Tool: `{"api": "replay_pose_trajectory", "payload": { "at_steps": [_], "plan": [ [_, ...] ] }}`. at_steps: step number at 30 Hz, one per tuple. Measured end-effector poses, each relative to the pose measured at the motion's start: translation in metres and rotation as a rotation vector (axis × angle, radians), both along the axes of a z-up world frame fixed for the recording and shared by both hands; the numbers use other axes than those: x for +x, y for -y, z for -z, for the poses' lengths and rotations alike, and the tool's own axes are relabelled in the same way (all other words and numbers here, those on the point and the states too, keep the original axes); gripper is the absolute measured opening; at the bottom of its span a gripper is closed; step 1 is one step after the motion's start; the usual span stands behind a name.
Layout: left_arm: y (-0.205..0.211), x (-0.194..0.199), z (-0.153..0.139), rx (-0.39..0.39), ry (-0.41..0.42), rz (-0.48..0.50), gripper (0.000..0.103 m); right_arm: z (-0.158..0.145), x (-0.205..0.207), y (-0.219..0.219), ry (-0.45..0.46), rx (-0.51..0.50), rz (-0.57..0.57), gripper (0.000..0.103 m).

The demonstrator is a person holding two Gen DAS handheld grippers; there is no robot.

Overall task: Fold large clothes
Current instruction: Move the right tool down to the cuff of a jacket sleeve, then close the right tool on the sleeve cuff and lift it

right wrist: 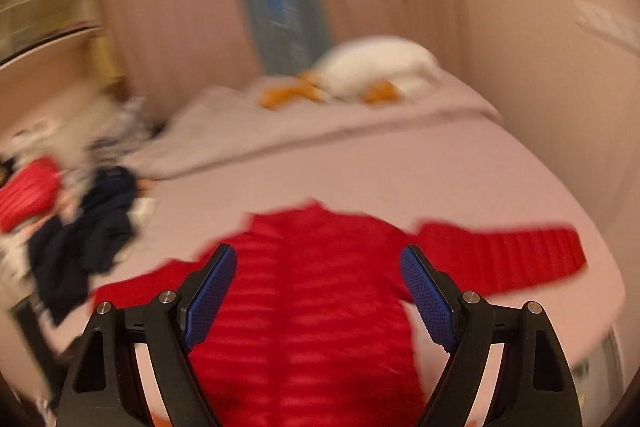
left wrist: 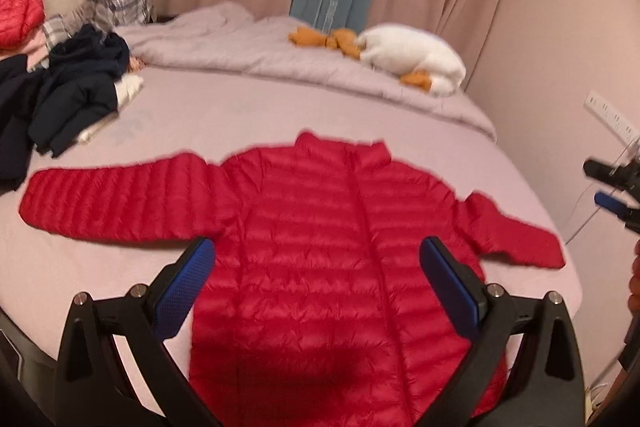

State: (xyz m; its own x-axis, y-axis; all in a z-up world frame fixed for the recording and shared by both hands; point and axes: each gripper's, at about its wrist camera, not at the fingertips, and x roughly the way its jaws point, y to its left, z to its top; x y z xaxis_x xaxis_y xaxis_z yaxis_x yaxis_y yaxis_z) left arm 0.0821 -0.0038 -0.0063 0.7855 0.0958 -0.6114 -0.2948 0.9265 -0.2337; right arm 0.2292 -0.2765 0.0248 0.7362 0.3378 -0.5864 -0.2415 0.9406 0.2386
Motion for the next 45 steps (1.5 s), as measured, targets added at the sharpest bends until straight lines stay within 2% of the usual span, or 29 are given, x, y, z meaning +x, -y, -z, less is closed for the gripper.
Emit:
{"api": "replay_pose_trajectory", "payload": {
  "at_steps": [2, 4, 7, 10, 14, 17, 22, 26, 29, 34, 36, 40, 45],
  "plan": [
    [0.001, 0.011, 0.018, -0.018, -0.034, 0.001, 0.101, 0.037, 0.024, 0.022, -0.080, 0.003, 0.091, 0.084],
    [0.000, 0.021, 0.037, -0.045, -0.062, -0.002, 0.100, 0.062, 0.040, 0.043, -0.147, 0.021, 0.147, 0.074],
    [-0.002, 0.034, 0.060, -0.078, -0.114, -0.014, 0.097, 0.099, 0.066, 0.073, -0.220, 0.049, 0.251, 0.072],
    [-0.004, 0.043, 0.077, -0.097, -0.160, -0.021, 0.096, 0.120, 0.080, 0.095, -0.256, 0.057, 0.348, 0.071],
    [-0.005, 0.048, 0.096, -0.107, -0.205, -0.022, 0.094, 0.151, 0.101, 0.126, -0.325, 0.120, 0.458, 0.065],
    [-0.003, 0.049, 0.109, -0.102, -0.235, -0.004, 0.094, 0.161, 0.110, 0.149, -0.349, 0.154, 0.542, 0.064],
    [-0.003, 0.050, 0.122, -0.117, -0.270, 0.003, 0.092, 0.176, 0.124, 0.195, -0.370, 0.251, 0.675, 0.064],
    [-0.005, 0.049, 0.126, -0.122, -0.281, -0.008, 0.092, 0.189, 0.130, 0.231, -0.374, 0.281, 0.783, 0.064],
    [-0.006, 0.048, 0.127, -0.112, -0.288, -0.025, 0.092, 0.194, 0.131, 0.246, -0.375, 0.345, 0.795, 0.061],
    [-0.011, 0.040, 0.118, -0.139, -0.251, -0.064, 0.092, 0.199, 0.135, 0.253, -0.334, 0.358, 0.789, 0.058],
    [-0.014, 0.034, 0.110, -0.134, -0.221, -0.093, 0.092, 0.199, 0.134, 0.253, -0.325, 0.359, 0.792, 0.051],
    [-0.021, 0.022, 0.093, -0.152, -0.152, -0.133, 0.092, 0.193, 0.139, 0.251, -0.304, 0.321, 0.770, 0.010],
    [-0.031, 0.011, 0.074, -0.156, -0.115, -0.168, 0.092, 0.147, 0.121, 0.226, -0.200, 0.237, 0.724, 0.005]
  ]
}}
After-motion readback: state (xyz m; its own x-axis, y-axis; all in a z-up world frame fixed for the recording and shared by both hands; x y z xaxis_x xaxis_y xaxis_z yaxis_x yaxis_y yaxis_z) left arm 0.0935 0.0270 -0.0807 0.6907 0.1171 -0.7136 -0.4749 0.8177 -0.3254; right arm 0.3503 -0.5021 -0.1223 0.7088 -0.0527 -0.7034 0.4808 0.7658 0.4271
